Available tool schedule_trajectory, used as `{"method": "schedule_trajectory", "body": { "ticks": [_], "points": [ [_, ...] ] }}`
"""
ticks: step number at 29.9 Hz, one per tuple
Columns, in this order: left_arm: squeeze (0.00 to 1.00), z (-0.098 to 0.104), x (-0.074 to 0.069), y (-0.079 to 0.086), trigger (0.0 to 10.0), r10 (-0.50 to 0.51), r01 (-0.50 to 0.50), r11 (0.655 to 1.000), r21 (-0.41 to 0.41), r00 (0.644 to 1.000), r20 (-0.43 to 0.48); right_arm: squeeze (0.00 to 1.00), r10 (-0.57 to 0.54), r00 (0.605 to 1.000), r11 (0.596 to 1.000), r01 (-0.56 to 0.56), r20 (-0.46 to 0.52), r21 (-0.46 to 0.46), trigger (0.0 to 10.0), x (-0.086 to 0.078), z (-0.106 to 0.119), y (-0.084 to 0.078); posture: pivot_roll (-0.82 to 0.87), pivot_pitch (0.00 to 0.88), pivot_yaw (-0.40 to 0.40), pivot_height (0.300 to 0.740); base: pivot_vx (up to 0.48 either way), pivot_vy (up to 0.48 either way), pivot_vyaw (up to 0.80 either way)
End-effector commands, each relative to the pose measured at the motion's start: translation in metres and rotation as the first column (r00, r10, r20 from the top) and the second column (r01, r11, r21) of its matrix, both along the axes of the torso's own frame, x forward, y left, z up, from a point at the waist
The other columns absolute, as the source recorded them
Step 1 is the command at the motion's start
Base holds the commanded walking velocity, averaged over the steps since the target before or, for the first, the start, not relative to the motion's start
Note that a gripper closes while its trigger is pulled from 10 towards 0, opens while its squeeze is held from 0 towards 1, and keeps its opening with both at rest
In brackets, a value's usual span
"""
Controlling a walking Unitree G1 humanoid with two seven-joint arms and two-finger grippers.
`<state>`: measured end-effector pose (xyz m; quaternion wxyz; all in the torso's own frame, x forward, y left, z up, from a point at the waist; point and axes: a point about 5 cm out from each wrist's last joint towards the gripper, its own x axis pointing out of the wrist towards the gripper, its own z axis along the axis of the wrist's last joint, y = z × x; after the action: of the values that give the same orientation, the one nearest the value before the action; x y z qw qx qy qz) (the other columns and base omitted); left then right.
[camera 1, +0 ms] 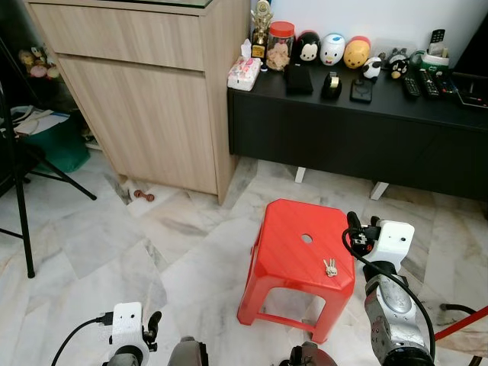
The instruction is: Hang keys on a hook
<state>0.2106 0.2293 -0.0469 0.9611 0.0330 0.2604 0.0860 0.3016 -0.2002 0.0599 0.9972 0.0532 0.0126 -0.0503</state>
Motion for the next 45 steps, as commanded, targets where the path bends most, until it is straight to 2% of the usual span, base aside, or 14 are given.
{"method": "schedule_trajectory", "body": {
  "ticks": [1,4,6,7,8,10,15,18,20,21,22,32,38,45],
  "points": [
    [0.0,-0.002,-0.005,0.0,10.0,-0.015,0.015,1.0,0.005,1.0,-0.008,0.0,0.0,1.0,1.0,0.0,-0.015,0.008,10.0,-0.001,-0.003,-0.001,0.15,0.121,-0.025,0.653,0.0,0.0,0.0],
    [0.0,0.0,-0.003,0.0,10.0,-0.034,0.033,0.998,0.047,0.999,0.014,0.0,0.0,1.0,1.0,0.0,-0.016,0.008,10.0,-0.001,-0.003,-0.001,0.15,0.121,-0.025,0.653,0.0,0.0,0.0],
    [0.0,0.049,0.035,0.016,10.0,-0.194,0.129,0.96,0.249,0.947,0.256,0.0,0.002,1.0,1.0,-0.001,-0.019,0.007,10.0,-0.001,-0.004,-0.002,0.16,0.122,-0.03,0.653,0.0,0.0,0.0],
    [0.0,0.061,0.042,0.019,10.0,-0.261,0.16,0.921,0.356,0.931,0.257,0.0,0.004,1.0,1.0,-0.004,-0.021,0.005,10.0,-0.001,-0.004,-0.002,0.16,0.123,-0.03,0.653,0.0,0.0,0.0],
    [0.0,0.061,0.042,0.019,10.0,-0.261,0.16,0.921,0.356,0.931,0.257,0.0,0.004,1.0,1.0,-0.004,-0.021,0.005,10.0,-0.001,-0.004,-0.002,0.16,0.123,-0.03,0.653,0.0,0.0,0.0],
    [0.0,0.065,0.043,0.029,10.0,-0.27,0.132,0.858,0.497,0.938,0.217,0.0,0.004,1.0,1.0,-0.004,-0.018,0.005,10.0,0.0,-0.003,-0.001,0.16,0.123,-0.029,0.653,0.0,0.0,0.0],
    [0.0,0.07,0.044,0.037,10.0,-0.234,0.072,0.832,0.551,0.944,0.23,0.0,0.0,1.0,1.0,0.0,-0.015,0.006,10.0,-0.001,-0.003,-0.001,0.15,0.125,-0.027,0.653,0.0,0.0,0.0],
    [0.0,0.077,0.049,0.03,10.0,-0.231,0.064,0.885,0.462,0.92,0.315,0.0,0.001,1.0,1.0,-0.001,-0.019,0.005,10.0,-0.001,-0.004,-0.002,0.15,0.127,-0.029,0.653,0.0,0.0,0.0],
    [0.0,0.08,0.051,0.018,10.0,-0.196,0.073,0.95,0.304,0.897,0.395,0.0,0.002,1.0,1.0,-0.001,-0.022,0.005,10.0,-0.002,-0.004,-0.002,0.15,0.126,-0.03,0.653,0.0,0.0,0.0],
    [0.0,0.08,0.051,0.018,10.0,-0.196,0.073,0.95,0.304,0.897,0.395,0.0,0.002,1.0,1.0,-0.001,-0.022,0.005,10.0,-0.002,-0.004,-0.002,0.15,0.126,-0.03,0.653,0.0,0.0,0.0],
    [0.0,0.08,0.052,0.012,10.0,-0.179,0.095,0.972,0.214,0.89,0.418,0.0,0.002,1.0,1.0,-0.001,-0.025,0.005,10.0,-0.002,-0.005,-0.002,0.15,0.126,-0.03,0.653,0.0,0.0,0.0],
    [0.0,0.087,0.047,-0.005,10.0,-0.193,0.18,0.981,0.073,0.851,0.488,0.0,-0.004,1.0,1.0,0.004,-0.028,0.011,10.0,-0.001,-0.005,-0.004,0.15,0.131,-0.037,0.653,0.0,0.0,0.0],
    [0.0,0.062,0.041,0.014,10.0,-0.068,0.066,0.998,0.018,0.94,0.335,0.0,-0.009,0.999,1.0,0.009,-0.031,0.011,10.0,-0.001,-0.006,-0.004,0.15,0.124,-0.031,0.653,0.0,0.0,0.0],
    [0.0,0.04,0.028,0.018,10.0,-0.003,0.01,0.999,-0.031,0.975,0.221,0.0,-0.024,0.999,1.0,0.024,-0.027,0.008,10.0,-0.002,-0.005,-0.007,0.12,0.12,-0.023,0.653,0.0,0.0,0.0]
  ]
}}
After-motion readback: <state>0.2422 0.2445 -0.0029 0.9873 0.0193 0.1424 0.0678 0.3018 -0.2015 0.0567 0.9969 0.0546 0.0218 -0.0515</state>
